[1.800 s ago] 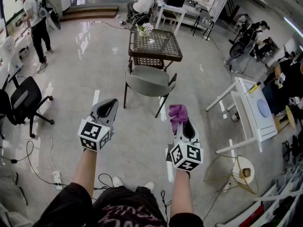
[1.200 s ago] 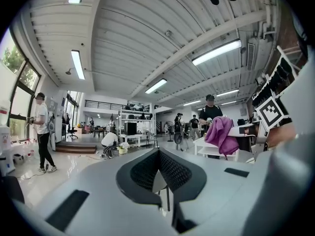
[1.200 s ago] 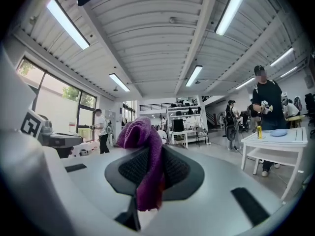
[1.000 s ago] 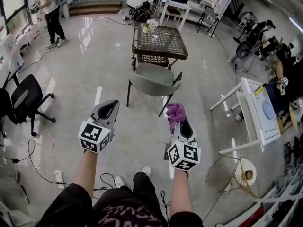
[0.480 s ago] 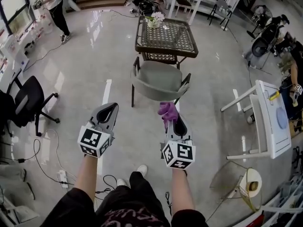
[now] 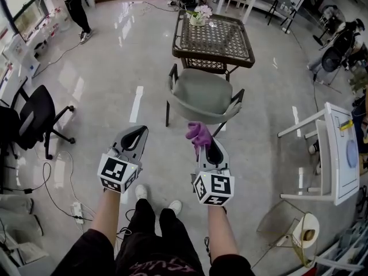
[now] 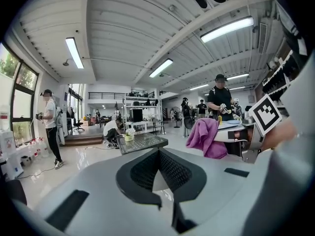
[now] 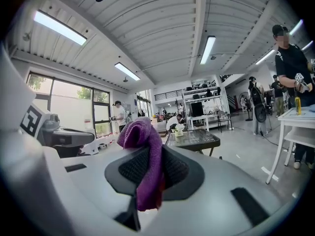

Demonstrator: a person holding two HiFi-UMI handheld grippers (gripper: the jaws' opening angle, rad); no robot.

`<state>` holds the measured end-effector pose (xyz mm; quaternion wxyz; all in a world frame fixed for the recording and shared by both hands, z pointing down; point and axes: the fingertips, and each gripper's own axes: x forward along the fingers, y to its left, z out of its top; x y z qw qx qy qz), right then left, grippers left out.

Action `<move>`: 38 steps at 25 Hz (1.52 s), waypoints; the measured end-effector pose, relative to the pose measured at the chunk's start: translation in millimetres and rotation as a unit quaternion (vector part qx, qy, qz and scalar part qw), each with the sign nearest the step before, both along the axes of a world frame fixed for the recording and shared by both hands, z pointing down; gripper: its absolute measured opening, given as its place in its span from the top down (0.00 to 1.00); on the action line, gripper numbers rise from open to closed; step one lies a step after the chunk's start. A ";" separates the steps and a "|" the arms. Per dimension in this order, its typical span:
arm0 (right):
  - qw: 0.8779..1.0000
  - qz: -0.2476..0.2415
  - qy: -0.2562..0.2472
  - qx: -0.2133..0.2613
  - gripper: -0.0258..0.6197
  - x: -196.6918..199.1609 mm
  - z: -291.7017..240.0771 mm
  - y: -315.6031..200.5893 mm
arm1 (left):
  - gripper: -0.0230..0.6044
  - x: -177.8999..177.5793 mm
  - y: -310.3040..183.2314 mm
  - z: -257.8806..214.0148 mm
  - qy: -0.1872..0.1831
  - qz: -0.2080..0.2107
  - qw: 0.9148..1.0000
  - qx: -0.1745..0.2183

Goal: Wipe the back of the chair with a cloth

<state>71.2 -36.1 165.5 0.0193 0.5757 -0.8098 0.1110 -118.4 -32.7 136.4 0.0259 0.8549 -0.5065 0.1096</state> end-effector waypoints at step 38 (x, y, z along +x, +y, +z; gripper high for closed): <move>0.999 0.050 0.007 0.018 0.84 -103.8 204.9 -166.5 | 0.95 -66.0 -112.9 262.7 0.024 0.037 0.998 -0.048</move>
